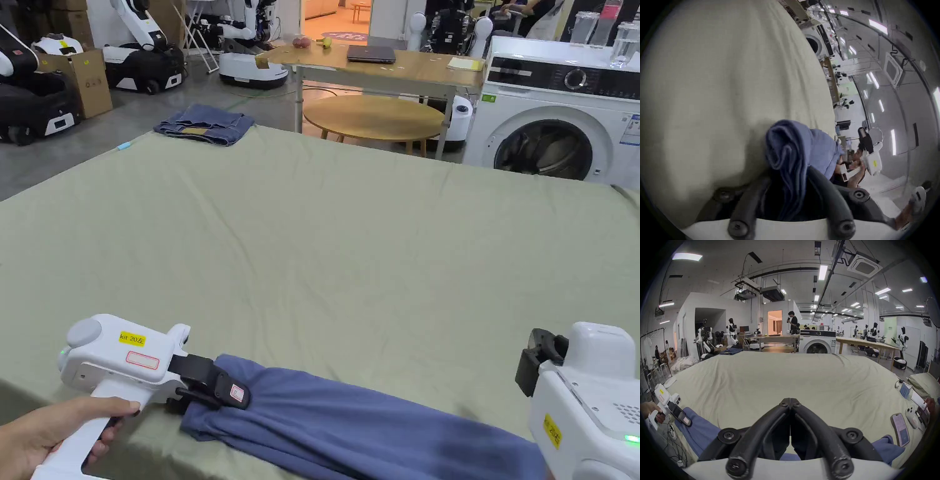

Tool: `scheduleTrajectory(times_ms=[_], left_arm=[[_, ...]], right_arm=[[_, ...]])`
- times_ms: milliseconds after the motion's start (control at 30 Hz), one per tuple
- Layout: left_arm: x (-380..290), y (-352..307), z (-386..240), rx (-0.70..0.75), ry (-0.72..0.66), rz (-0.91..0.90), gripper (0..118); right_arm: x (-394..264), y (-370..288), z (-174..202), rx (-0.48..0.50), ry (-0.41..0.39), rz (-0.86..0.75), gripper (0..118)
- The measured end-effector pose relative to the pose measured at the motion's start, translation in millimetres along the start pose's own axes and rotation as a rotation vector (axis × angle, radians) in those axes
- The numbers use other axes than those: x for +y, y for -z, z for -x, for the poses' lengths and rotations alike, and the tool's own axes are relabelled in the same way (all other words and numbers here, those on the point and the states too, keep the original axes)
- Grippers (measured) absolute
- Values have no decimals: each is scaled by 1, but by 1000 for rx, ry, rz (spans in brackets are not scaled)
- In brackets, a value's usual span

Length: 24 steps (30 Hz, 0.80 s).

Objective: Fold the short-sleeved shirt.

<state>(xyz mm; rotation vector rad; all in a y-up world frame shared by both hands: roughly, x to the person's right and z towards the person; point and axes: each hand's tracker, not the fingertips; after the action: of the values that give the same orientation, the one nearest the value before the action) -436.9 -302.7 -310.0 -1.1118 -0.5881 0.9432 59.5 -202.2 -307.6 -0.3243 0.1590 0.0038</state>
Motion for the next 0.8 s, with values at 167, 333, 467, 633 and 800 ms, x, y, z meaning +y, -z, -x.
scheduleTrajectory(times_ms=[167,333,467,633,800], left_arm=[[9,-32,-27,111,78,-23,2],[9,-46,-54,173,121,-73,2],[13,-74,-80,206,172,-119,2],[30,-117,-85,379,175,-176,2],[8,-111,-129,464,197,-147,2]], right_arm=[[0,1,-4,1,0,5,0],[2,4,-7,3,-2,6,0],[2,5,-8,6,-5,8,0],[3,7,-9,13,-7,8,0],[3,9,-6,20,-5,5,0]])
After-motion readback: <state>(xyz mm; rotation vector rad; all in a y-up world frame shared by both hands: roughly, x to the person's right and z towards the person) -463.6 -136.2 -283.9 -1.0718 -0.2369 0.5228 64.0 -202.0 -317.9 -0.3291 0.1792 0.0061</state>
